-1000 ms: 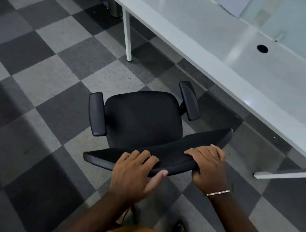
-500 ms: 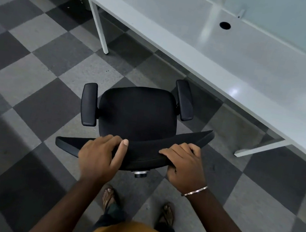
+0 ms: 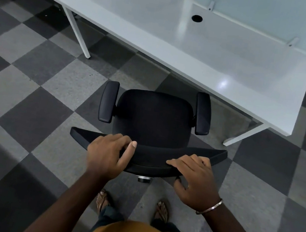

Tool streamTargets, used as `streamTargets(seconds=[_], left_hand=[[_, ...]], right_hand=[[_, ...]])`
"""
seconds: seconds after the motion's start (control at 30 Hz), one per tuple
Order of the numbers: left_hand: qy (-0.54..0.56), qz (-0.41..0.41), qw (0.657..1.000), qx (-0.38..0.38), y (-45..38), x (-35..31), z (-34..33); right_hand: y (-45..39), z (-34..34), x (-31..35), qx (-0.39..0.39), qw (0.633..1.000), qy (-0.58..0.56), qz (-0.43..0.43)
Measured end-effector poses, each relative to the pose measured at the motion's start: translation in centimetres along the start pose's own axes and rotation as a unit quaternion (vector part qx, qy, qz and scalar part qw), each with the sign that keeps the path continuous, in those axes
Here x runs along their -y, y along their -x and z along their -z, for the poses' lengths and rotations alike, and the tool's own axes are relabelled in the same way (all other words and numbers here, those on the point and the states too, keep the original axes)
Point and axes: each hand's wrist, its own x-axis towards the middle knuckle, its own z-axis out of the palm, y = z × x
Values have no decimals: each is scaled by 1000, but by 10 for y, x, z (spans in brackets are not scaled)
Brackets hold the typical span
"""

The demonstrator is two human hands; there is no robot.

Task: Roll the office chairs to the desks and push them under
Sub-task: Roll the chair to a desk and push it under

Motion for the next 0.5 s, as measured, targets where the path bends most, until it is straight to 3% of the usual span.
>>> streamTargets(seconds=[0.2,0.5], left_hand=[[-7,-47,999,19,-34,-24,-19],[51,-116,990,-55,-78,-74,-44]], right_hand=[[18,6,-25,-20,998,49,-42],[12,20,-76,-95,985,108,-97]])
